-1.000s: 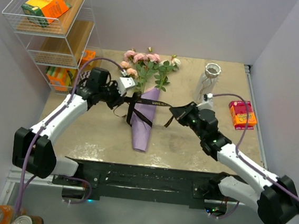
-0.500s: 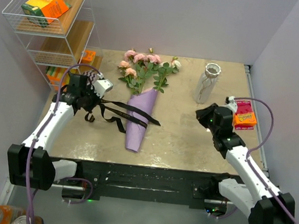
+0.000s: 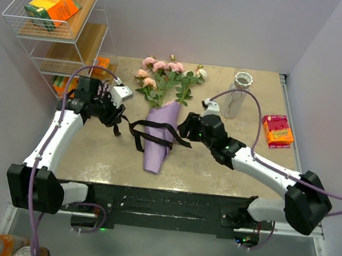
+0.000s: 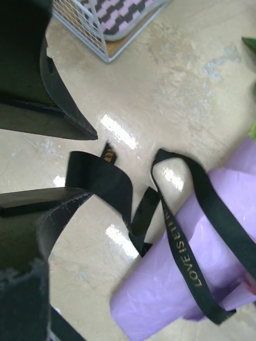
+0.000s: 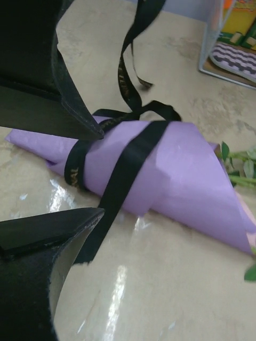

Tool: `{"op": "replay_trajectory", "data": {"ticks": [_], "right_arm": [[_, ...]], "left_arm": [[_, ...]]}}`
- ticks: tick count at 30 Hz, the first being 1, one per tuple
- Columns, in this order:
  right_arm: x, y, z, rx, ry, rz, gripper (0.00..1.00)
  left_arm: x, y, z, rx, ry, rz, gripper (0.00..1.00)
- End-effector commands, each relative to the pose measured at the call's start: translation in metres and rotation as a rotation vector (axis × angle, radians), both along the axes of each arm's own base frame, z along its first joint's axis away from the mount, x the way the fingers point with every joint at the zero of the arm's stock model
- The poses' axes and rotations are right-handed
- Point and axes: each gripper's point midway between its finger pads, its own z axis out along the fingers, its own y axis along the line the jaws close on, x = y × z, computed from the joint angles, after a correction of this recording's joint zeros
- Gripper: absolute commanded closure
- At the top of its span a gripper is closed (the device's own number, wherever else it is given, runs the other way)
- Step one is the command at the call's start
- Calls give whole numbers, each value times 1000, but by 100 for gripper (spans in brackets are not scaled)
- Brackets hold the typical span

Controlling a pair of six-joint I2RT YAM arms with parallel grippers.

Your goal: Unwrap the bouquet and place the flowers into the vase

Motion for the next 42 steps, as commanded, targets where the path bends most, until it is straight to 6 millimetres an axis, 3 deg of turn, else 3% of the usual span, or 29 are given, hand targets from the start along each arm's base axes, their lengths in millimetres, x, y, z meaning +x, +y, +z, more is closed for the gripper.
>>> {"op": "replay_trajectory", "data": {"ticks": [1,3,5,7,8,9,12,14,15,18,21,27,30,35,42], "right_arm": [[5,47,29,-25,-128,90,42],[2,62,30,-23,-133,117,42],[1,73,18,-41,-116,138,41],[4,82,15,-60,-118,148,41],[4,87,2,-103,-106,164,41],[8,93,6,-111,-115,166,40],[15,94,-9,-178,-97,158,37],[16,93,-13,-188,-90,152,33],[16,93,-14,-187,-87,152,30],[17,93,-17,-176,-67,130,29],[23,95,-21,-170,-49,91,27],[37,101,-35,-165,18,-1,27],[43,106,-38,-162,30,-25,28],[42,94,-51,-210,51,-63,32],[39,60,-57,-237,60,-137,53]], "left_arm": [[-15,-20,6,-78,17,-103,55],[-18,-27,4,-81,31,-121,57],[-17,-27,7,-80,27,-118,60],[-17,-25,8,-68,22,-117,66],[-18,-24,7,-58,23,-120,69],[-19,-22,7,-48,18,-119,76],[-27,-16,-3,-18,31,-119,83],[-39,-17,-19,-22,71,-132,78],[-44,-18,-25,-23,82,-149,64],[-59,-18,-54,-27,150,-170,47],[-65,-15,-80,-5,188,-187,44],[-52,10,-122,146,169,-136,41],[-40,18,-133,187,149,-105,42],[-19,23,-136,211,84,-65,41],[0,29,-143,242,45,-22,44]]}}
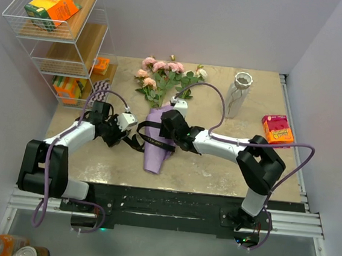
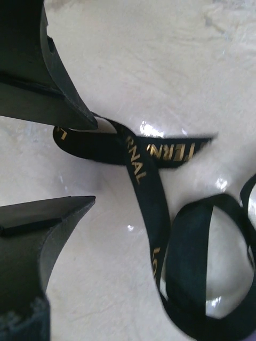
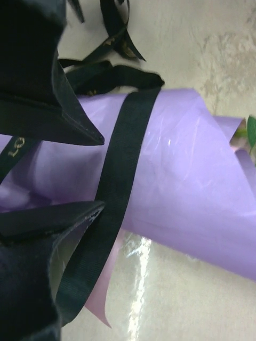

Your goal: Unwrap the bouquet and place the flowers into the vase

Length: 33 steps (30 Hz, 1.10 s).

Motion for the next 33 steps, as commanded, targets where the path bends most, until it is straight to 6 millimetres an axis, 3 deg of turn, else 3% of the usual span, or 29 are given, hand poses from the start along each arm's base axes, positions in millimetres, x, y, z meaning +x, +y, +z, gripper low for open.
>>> {"op": "replay_trajectory", "data": {"ticks": [1,5,7,10,11,15,20,24,25,27,28,30,33], "right_arm": [[6,-31,18,7,-39,-101,55],[6,-69,5,-40,-22,-164,61],[8,-86,7,-48,-29,-194,61],[7,-117,4,-73,-23,-245,62],[2,-128,-3,-92,-12,-256,62],[-5,-165,-5,-126,-4,-312,62],[-14,-194,11,-176,-40,-344,62],[-26,-161,58,-141,-182,-189,42],[-39,-138,64,-159,-211,-87,36],[-48,-109,79,-142,-254,-4,34],[-62,-86,76,-164,-263,79,34],[-70,-62,79,-177,-285,141,34],[-89,-22,66,-187,-283,262,35]], "left_arm": [[22,6,-5,32,-67,33,44],[20,14,-18,75,-50,51,47],[18,23,-23,115,-43,70,50],[12,38,-31,166,-16,88,61],[10,42,-32,175,-8,90,72],[2,65,-32,205,31,138,99],[-1,107,-16,240,9,249,100],[-6,125,3,246,-7,300,100],[-6,125,7,242,-11,301,100],[-4,124,21,235,-30,311,100],[-4,125,26,231,-32,326,100],[-4,131,38,236,-39,351,100],[-8,147,44,247,-33,406,100]]}}
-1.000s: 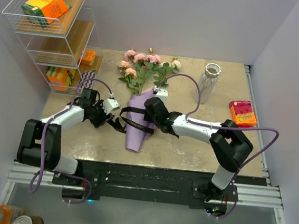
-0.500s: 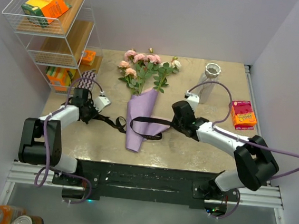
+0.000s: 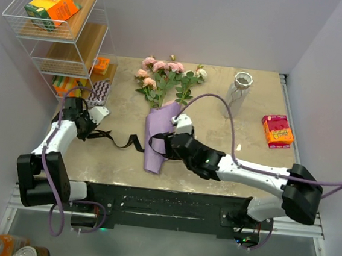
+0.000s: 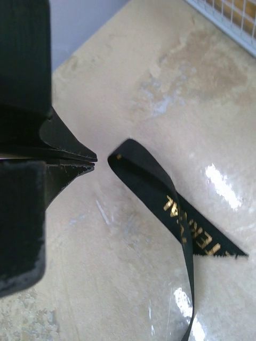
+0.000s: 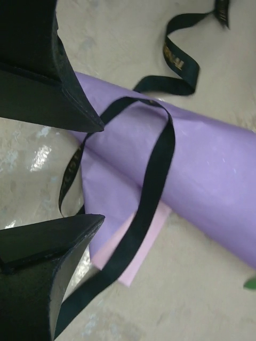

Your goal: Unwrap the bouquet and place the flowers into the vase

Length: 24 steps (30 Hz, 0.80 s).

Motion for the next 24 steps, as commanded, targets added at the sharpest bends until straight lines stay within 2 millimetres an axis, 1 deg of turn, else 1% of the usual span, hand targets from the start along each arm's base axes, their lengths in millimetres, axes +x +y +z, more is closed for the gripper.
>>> {"op": "replay_trajectory", "data": {"ticks": [1,2,3,4,5,6,7,8,9,10,12,13,14,15,17,18,19,21,22,24], "right_arm": [[-7,45,-2,-41,-55,116,35],[-9,52,-5,-44,-51,139,36],[-11,60,-8,-48,-53,163,36],[-11,68,-12,-57,-49,176,37],[-11,74,-14,-50,-49,190,37],[-11,78,-15,-54,-51,206,38],[-12,85,-15,-45,-50,222,38],[-11,89,-19,-50,-46,229,38],[-11,92,-19,-50,-45,239,38],[-12,98,-17,-38,-43,253,39],[-13,105,-18,-26,-44,269,39],[-14,108,-17,-18,-43,277,39],[-13,110,-18,-19,-40,277,39],[-13,112,-25,-30,-32,278,40],[-13,117,-29,-25,-26,284,41],[-12,117,-36,-36,-16,276,42],[-11,119,-40,-38,-12,272,46],[-11,120,-47,-47,4,265,50],[-10,121,-54,-58,11,261,56],[-6,118,-58,-70,8,234,64]], "left_arm": [[-2,27,23,26,-14,82,100],[-5,34,22,36,-7,99,100],[-10,48,23,43,-4,129,100],[-12,55,23,44,-4,144,100],[-13,60,25,38,-6,150,100],[-19,71,26,44,-2,170,100],[-22,75,27,43,0,178,100],[-27,80,30,27,2,192,98],[-28,81,33,20,0,191,93],[-29,82,37,21,-8,183,83],[-32,78,43,3,-9,172,72],[-32,77,47,3,-20,166,62],[-31,72,52,-17,-30,153,58],[-30,70,55,-31,-39,148,53],[-25,61,63,-79,-53,133,47],[-24,57,66,-101,-55,128,46],[-22,55,66,-124,-48,129,44],[-19,49,72,-162,-52,118,43],[-17,47,73,-172,-52,114,41],[-14,43,78,-184,-68,100,41]]}}
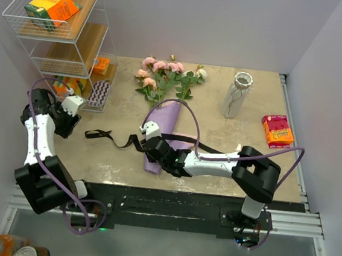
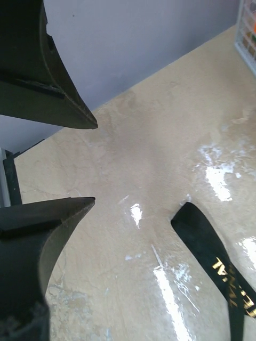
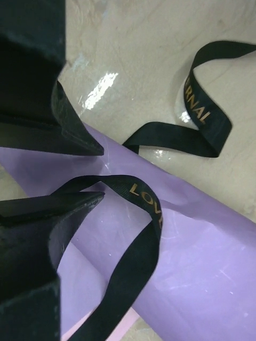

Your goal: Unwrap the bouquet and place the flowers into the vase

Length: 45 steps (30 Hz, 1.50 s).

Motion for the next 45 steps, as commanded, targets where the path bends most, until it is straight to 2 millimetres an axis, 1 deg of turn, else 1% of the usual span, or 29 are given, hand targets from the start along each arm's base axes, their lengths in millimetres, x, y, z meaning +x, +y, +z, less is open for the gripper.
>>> {"op": "replay_trajectory", "data": {"ticks": [1,3,4,7,8,9,10,11,13,14,16,17,18,20,21,23,24,26,27,29,30,31,32,33,34,35,36,38,45], "right_arm": [[7,10,7,35,-20,-34,74],[9,6,11,37,-26,-56,85],[12,2,20,48,-45,-79,95],[15,-14,35,51,-79,-132,97],[16,-20,50,72,-102,-153,97],[17,-30,53,65,-109,-186,97],[18,-41,54,55,-116,-220,96],[22,-59,66,63,-139,-294,96],[27,-91,61,26,-143,-392,94],[28,-116,57,-31,-154,-462,94],[34,-155,53,-20,-139,-610,93],[32,-180,47,-80,-140,-672,92],[35,-202,40,-59,-121,-759,91],[29,-230,30,-108,-98,-829,78],[28,-241,25,-99,-85,-875,54],[20,-256,20,-120,-65,-930,29],[19,-256,21,-119,-54,-935,16],[12,-263,22,-139,-29,-959,10],[13,-259,30,-120,-21,-965,9],[8,-261,45,-89,-2,-963,9],[7,-260,53,-51,3,-950,8],[5,-254,57,-7,30,-916,9],[5,-249,84,112,10,-863,9],[2,-249,89,153,9,-827,11],[-1,-242,98,212,22,-773,11],[-1,-238,130,328,-29,-701,12],[-4,-237,134,355,-33,-666,12],[-8,-234,157,415,-67,-590,12],[-6,-225,191,418,-87,-529,15]], "left_arm": [[9,-19,16,-82,-40,-48,40],[10,-28,18,-102,-45,-75,40],[11,-32,20,-105,-50,-81,40],[15,-55,21,-132,-48,-126,40],[19,-73,20,-131,-39,-179,39],[22,-84,21,-140,-45,-182,37],[25,-94,22,-141,-52,-197,30],[35,-113,27,-140,-82,-253,29],[45,-135,31,-179,-91,-272,28],[52,-156,40,-207,-107,-330,28],[60,-176,36,-261,-71,-357,28],[65,-198,42,-291,-77,-418,28],[69,-207,36,-312,-52,-428,28],[78,-230,41,-326,-62,-490,28],[82,-238,35,-337,-43,-502,28],[90,-259,41,-361,-52,-560,27],[93,-267,34,-375,-24,-572,26],[100,-287,42,-409,-33,-625,25],[104,-293,33,-421,-5,-638,21],[115,-307,40,-448,-20,-673,14],[120,-310,30,-462,8,-676,12],[127,-313,37,-470,0,-688,11],[129,-318,36,-495,12,-701,7],[132,-322,23,-509,51,-709,1],[136,-328,31,-542,53,-727,1],[137,-330,28,-554,69,-733,1],[140,-333,18,-568,99,-732,1],[144,-338,16,-593,113,-743,1],[139,-345,-13,-656,210,-752,1]]}}
